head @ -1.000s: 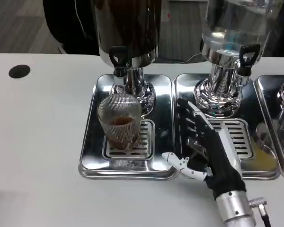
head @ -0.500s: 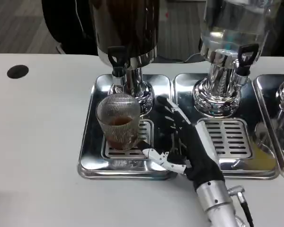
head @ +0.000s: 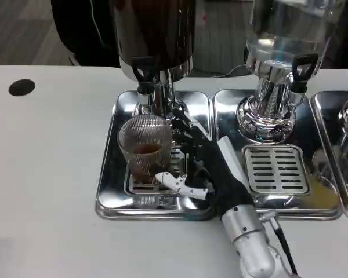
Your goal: Grasp the cup under the faucet to collect the drink, then remove the cup.
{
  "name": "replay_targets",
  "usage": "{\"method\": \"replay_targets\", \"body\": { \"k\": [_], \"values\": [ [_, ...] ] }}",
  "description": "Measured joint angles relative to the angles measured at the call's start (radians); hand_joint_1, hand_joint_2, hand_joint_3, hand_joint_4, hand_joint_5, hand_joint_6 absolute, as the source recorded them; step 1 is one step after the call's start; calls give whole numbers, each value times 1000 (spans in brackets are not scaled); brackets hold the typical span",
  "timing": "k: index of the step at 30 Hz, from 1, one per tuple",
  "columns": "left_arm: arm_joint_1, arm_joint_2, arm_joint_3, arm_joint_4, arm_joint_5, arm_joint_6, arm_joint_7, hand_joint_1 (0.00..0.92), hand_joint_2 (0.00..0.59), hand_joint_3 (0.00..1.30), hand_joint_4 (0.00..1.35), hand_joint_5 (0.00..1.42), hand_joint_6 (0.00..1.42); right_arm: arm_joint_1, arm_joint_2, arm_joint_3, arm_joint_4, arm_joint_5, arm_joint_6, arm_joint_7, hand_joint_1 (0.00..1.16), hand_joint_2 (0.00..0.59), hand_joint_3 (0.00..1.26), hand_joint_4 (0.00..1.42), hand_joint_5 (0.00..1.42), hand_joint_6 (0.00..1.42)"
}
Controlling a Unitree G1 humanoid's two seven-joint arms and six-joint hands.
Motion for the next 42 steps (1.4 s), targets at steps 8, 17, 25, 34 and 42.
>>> {"method": "replay_targets", "body": {
  "k": [8,17,25,34,42],
  "values": [
    [3,0,0,6,0,-2,2,0,6,0,0,0,0,-22,9,7,13,0,8,3,933,191,73,97,152,210],
    [-1,0,0,6,0,-4,2,0,6,0,0,0,0,-22,15,22,12,0,8,13,920,180,34,64,109,166],
    [0,0,0,6,0,-8,2,0,6,0,0,0,0,-15,26,44,4,-1,9,13,920,180,33,63,104,162],
    [15,-5,1,8,0,-18,6,0,6,0,0,0,0,-19,43,48,8,2,18,12,924,172,33,76,120,161],
    [44,-9,10,7,-12,-25,20,0,6,0,0,0,0,-46,41,42,45,3,38,12,926,170,30,76,124,174]
  ]
}}
